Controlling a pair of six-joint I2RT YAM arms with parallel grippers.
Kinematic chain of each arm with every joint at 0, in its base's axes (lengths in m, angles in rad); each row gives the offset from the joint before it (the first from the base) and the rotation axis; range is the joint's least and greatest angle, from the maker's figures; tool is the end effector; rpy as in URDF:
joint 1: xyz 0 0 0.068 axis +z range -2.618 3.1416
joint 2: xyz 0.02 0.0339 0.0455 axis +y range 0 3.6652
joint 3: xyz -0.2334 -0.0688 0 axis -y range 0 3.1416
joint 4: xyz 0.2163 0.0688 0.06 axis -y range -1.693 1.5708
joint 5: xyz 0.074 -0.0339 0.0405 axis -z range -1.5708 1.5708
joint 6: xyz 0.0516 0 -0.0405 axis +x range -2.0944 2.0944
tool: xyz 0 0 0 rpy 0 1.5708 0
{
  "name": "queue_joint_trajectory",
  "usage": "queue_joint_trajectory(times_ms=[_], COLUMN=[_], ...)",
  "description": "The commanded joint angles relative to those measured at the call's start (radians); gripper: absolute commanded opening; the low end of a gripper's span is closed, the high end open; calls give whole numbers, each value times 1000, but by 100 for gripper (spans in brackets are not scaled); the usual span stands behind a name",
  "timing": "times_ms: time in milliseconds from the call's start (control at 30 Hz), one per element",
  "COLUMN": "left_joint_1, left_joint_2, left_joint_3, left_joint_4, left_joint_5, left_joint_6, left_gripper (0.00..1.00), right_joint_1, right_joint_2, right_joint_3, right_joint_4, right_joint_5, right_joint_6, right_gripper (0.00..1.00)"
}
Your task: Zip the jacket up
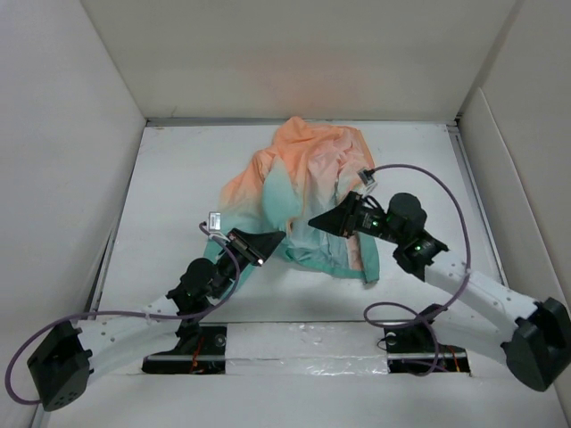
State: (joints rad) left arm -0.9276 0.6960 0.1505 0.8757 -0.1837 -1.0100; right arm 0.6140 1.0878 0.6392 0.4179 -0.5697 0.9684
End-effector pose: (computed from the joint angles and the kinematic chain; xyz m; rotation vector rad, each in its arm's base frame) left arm 0.1125 -0.1343 0.2427 -0.2377 1.3895 -1.5402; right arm 0.1882 0.1667 0.2768 -0.1864 1.8674 1.6167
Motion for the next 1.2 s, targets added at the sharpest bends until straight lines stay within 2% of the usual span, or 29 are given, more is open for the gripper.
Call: queue_joint_trajectory(times_ms=[0,67,100,133,233,267,367,433,600,633,667,733,800,833,933,1033,1100,1167], left_joint_1=[6,6,6,6,6,6,6,6,6,21,33,73,145,163,187,187,187,187], left_joint_2=[-12,-3,0,3,-7,-12,-29,-44,-72,-90,-101,-153,-191,-223,-257,-273,-280,-286], left_joint_3=[35,35,37,38,47,52,73,93,123,126,130,144,136,126,101,81,69,64], left_joint_4=[2,5,3,-4,-38,-46,-84,-121,-201,-228,-251,-325,-343,-359,-359,-344,-324,-316], left_joint_5=[-14,-7,-5,-3,-14,-19,-39,-51,-88,-98,-100,-86,-54,-28,7,30,47,56], left_joint_6=[21,28,30,37,48,56,79,109,178,206,217,228,235,234,225,212,209,212], left_gripper=[0,0,0,0,0,0,0,0,0,0,0,0,0,0,0,0,0,0], right_joint_1=[-13,-4,12,24,64,73,93,102,124,124,124,124,124,124,144,233,269,282], right_joint_2=[-139,-271,-319,-410,-546,-627,-736,-747,-613,-593,-576,-551,-537,-505,-425,-310,-232,-172], right_joint_3=[-44,-102,-119,-137,-205,-237,-282,-294,-271,-257,-247,-233,-204,-194,-159,-115,-95,-53], right_joint_4=[-234,-357,-508,-584,-841,-888,-1013,-1071,-1082,-1081,-1087,-1099,-1117,-1120,-1137,-1171,-1176,-1183], right_joint_5=[169,331,393,504,650,668,688,680,706,732,749,789,823,841,867,948,985,1027], right_joint_6=[-97,-105,-102,-91,1,33,131,162,193,193,194,214,230,233,266,363,398,406], right_gripper=[29,0,0,0,0,0,0,1,11,17,34,40,57,60,61,57,50,49])
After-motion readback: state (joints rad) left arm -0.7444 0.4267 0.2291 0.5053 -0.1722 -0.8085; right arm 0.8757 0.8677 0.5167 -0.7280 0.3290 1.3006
